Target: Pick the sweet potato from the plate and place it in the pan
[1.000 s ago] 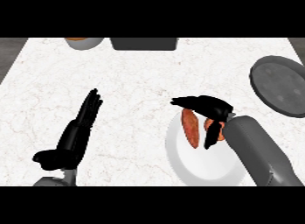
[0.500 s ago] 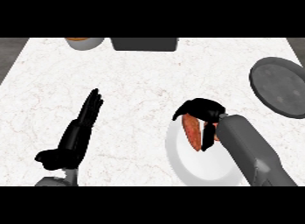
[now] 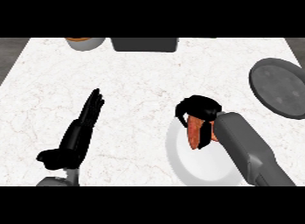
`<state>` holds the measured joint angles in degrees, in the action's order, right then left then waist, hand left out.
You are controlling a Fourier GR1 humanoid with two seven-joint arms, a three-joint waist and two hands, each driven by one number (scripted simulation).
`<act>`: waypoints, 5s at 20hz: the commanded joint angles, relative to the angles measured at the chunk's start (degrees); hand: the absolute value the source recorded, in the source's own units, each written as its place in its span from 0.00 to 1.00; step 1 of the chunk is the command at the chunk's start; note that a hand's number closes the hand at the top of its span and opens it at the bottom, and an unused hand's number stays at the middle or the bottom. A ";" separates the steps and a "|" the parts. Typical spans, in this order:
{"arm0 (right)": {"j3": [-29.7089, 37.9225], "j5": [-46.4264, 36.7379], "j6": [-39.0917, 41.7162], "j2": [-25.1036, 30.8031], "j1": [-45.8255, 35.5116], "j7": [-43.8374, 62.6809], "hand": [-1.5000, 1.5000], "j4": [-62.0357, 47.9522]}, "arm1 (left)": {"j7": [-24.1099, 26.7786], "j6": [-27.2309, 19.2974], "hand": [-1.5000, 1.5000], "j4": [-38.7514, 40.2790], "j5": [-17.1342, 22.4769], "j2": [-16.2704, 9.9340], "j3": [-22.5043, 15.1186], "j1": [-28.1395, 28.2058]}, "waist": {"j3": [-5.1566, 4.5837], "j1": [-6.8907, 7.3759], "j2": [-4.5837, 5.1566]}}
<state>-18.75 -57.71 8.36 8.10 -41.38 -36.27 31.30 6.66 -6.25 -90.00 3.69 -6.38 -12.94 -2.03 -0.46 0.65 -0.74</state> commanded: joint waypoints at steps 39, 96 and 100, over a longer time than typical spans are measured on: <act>39.30 18.12 -26.89 13.31 17.25 33.55 1.00 33.64 | -1.16 2.64 0.50 -2.79 -0.91 0.36 1.99 2.05 | 0.53 0.15 1.00; 62.50 37.81 17.47 39.21 10.14 -10.36 0.00 -21.05 | -4.06 2.70 0.50 -1.18 -2.44 2.66 2.53 -2.75 | 0.80 0.90 1.56; 61.73 38.05 15.75 37.23 11.73 -12.57 0.00 -20.35 | 0.67 2.81 0.50 1.63 -2.91 3.34 2.49 0.05 | 0.75 0.94 1.46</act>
<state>43.62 -19.75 21.60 45.84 -30.92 -44.71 10.58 6.46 -3.10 -89.61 1.22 -3.80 -10.29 -2.31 0.32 1.56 0.78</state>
